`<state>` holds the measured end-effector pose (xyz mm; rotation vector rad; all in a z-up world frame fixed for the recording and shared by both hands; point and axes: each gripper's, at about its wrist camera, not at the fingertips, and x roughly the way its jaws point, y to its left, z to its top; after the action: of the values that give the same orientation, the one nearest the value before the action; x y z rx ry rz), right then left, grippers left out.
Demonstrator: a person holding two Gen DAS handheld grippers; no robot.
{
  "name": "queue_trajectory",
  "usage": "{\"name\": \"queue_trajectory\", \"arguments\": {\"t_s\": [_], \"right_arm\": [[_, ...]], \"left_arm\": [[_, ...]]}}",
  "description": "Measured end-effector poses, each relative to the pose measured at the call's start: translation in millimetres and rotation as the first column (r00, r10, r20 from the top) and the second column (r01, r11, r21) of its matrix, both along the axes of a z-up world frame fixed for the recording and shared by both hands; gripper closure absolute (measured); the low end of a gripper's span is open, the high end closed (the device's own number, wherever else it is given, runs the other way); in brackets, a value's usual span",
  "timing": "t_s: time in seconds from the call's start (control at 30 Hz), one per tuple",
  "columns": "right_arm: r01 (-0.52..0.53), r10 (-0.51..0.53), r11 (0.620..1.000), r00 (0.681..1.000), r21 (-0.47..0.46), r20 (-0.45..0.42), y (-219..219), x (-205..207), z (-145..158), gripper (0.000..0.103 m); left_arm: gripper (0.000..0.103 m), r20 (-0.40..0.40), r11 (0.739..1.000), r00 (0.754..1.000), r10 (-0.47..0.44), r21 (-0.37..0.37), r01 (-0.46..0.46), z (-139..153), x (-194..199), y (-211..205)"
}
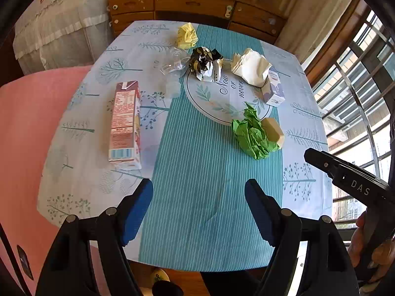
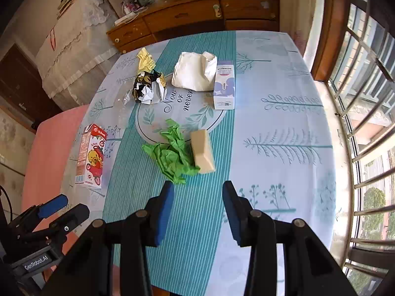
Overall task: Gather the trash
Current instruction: 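Grasp the beige sponge with the right tool while the left grasps the green paper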
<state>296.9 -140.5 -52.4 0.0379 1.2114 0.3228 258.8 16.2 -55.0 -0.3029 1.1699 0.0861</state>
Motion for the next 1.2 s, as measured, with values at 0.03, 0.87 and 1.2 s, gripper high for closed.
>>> {"name": "queue_trajectory", "arguments": {"t_s": [0.03, 0.87, 1.2], "right_arm": [[-0.023, 0.023, 1.0, 1.0, 0.001, -0.015, 2, 10, -7, 0.062], [-0.256, 0.256, 0.967, 0.956, 0.019, -0.145, -13, 89, -71, 0.075], [-0.235, 0.236, 0.972, 0.962, 0.022, -0.138, -25, 88, -70, 0.075]], "left_arm": [[0.028, -0.014, 1.0, 1.0, 0.02, -0.008, -0.02, -5, 8, -3], [0.028, -0.208, 0.97, 0.965, 0.159, -0.147, -0.191, -70, 113, -54], [0.057, -0.271, 0.974, 0.953, 0.135, -0.14, -0.177, -97, 130, -65]]}}
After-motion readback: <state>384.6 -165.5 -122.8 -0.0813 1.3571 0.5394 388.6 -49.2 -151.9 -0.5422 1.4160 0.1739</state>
